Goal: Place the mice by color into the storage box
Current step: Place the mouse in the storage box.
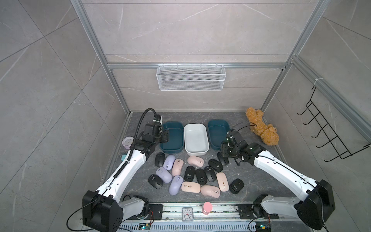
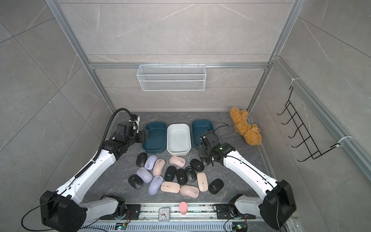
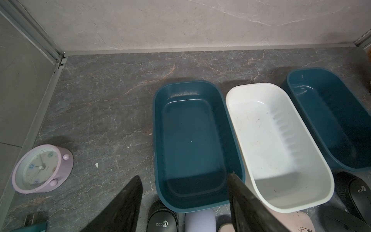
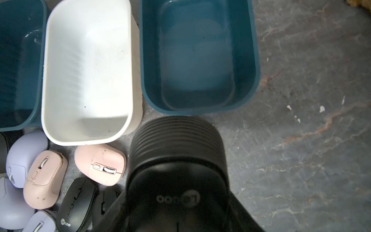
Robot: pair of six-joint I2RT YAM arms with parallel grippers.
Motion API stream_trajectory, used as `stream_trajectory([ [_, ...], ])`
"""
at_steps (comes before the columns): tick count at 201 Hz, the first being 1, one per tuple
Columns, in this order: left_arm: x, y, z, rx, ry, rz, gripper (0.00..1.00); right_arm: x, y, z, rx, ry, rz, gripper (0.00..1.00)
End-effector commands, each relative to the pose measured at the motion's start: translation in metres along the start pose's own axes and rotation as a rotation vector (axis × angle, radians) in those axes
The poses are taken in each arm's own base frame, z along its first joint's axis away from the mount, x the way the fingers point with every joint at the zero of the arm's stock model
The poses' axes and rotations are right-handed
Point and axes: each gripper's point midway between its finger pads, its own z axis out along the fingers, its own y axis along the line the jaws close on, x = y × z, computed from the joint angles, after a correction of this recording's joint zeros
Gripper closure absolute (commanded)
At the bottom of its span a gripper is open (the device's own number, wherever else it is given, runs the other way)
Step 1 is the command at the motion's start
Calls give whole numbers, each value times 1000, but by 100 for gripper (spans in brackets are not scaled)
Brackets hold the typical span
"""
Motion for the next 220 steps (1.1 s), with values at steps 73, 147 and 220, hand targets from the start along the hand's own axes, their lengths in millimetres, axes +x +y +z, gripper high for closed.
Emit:
stream_trajectory([
  [73, -8, 1, -16, 18, -123, 53, 31, -56, 22, 43, -84, -11, -77, 54],
  [147, -10, 7, -34, -1, -168, 49, 31, -90, 4, 64, -92, -3, -12, 54],
  [220, -12, 6, -38, 6, -172, 39, 31, -100, 0, 89, -76, 3, 22, 55],
])
